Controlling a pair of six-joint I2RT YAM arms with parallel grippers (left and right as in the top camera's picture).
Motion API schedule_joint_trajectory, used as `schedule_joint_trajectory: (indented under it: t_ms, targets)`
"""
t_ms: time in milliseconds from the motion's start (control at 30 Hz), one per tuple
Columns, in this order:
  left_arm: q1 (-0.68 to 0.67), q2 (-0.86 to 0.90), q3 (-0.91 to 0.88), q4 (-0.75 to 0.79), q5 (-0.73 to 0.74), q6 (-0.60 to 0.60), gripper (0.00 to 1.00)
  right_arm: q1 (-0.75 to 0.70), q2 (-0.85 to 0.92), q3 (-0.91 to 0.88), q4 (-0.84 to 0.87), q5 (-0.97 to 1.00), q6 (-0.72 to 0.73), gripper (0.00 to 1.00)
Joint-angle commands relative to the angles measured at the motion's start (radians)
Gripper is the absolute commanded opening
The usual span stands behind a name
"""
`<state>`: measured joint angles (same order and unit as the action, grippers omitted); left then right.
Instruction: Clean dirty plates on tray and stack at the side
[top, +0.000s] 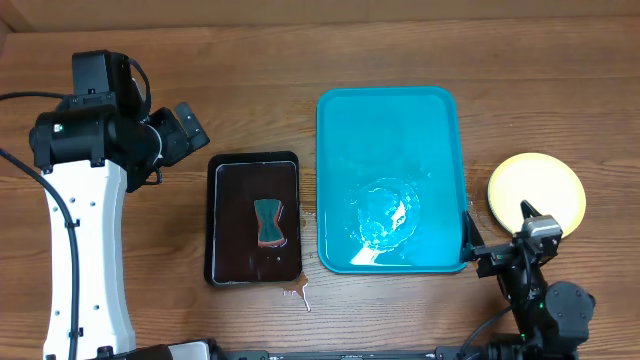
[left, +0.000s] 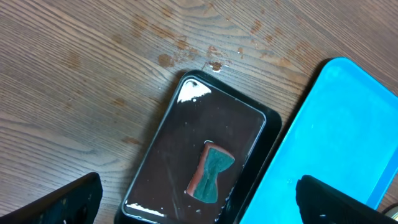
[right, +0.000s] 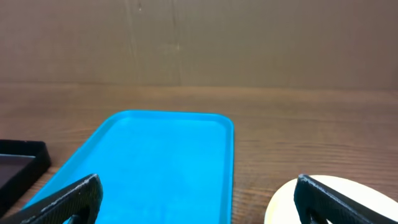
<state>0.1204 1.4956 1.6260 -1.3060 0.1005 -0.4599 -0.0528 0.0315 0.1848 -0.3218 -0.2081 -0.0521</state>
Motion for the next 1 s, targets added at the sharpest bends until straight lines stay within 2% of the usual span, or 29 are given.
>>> schedule_joint_trajectory:
  t_ms: [0, 100, 967]
  targets:
    - [0.004, 0.008, 0.013, 0.001, -0.007, 0.023, 1.00, -0.005, -0.029, -0.080, 0.120, -0.010, -0.001, 1.00]
    - [0.003, 0.008, 0.013, 0.001, -0.007, 0.023, 1.00, -0.005, -0.029, -0.181, 0.287, -0.005, -0.002, 1.00]
    - [0.003, 0.008, 0.013, 0.001, -0.007, 0.023, 1.00, 0.000, -0.029, -0.177, 0.261, 0.013, -0.004, 1.00]
